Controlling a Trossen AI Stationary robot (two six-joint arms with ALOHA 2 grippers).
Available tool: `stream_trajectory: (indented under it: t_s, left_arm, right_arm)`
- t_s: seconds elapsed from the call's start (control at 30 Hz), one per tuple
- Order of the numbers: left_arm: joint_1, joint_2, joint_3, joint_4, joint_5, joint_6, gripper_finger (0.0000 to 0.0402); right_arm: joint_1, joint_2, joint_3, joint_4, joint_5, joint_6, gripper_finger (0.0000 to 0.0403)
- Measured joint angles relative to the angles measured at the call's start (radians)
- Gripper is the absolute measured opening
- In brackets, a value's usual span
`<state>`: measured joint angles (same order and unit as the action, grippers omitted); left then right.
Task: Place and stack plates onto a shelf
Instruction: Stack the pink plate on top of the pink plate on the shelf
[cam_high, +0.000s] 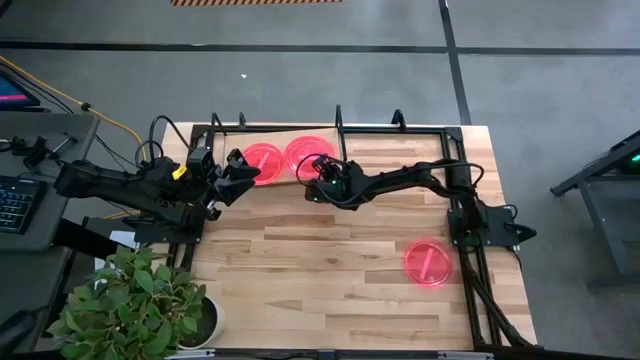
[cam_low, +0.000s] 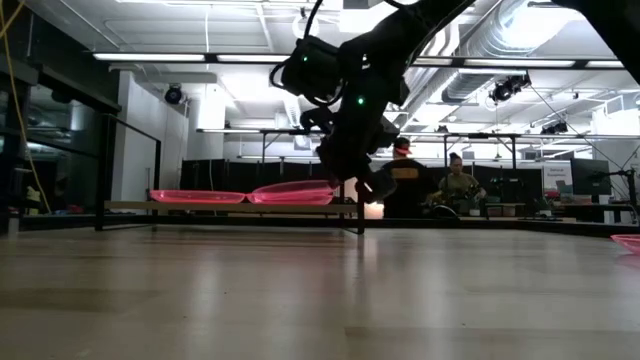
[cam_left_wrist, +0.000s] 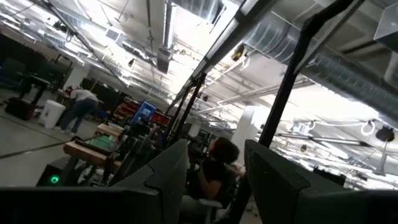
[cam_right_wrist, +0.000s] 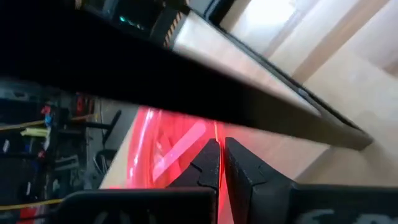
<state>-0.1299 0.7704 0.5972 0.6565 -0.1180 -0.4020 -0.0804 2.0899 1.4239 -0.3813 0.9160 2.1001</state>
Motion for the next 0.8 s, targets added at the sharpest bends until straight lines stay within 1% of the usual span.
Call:
stream_trajectory:
  t_s: [0.1, 0.2, 0.3, 0.43, 0.53, 0.67, 0.73, 0.8]
  left_arm:
    - [0.000, 0.000, 0.000, 0.000, 0.000, 0.003, 0.0149]
    - [0.000, 0.000, 0.000, 0.001, -0.015, 0.011, 0.0149]
    - [0.000, 0.000, 0.000, 0.001, -0.024, 0.011, 0.0149]
    - [0.000, 0.000, 0.000, 0.002, -0.024, 0.012, 0.0149]
    - [0.000, 0.000, 0.000, 0.002, -0.024, 0.012, 0.0149]
    - [0.000, 0.000, 0.000, 0.002, -0.024, 0.012, 0.0149]
    - [0.000, 0.000, 0.000, 0.002, -0.024, 0.012, 0.0149]
    - [0.000, 0.000, 0.000, 0.003, -0.024, 0.012, 0.0149]
  right_arm:
    - [-0.005, 0.011, 0.000, 0.048, -0.020, -0.033, 0.0000]
    - [-0.006, 0.016, 0.000, 0.085, -0.018, -0.063, 0.0000]
    - [-0.014, 0.016, 0.000, 0.086, -0.018, -0.081, 0.0002]
    - [-0.025, 0.016, 0.000, 0.086, -0.021, -0.096, 0.0020]
    - [-0.033, 0.016, 0.000, 0.086, -0.035, -0.114, 0.0054]
    - [-0.038, 0.016, 0.000, 0.092, -0.101, -0.137, 0.0119]
    - [-0.038, 0.013, 0.000, 0.095, -0.156, -0.151, 0.0151]
    - [-0.039, 0.002, 0.000, 0.094, -0.213, -0.200, 0.0177]
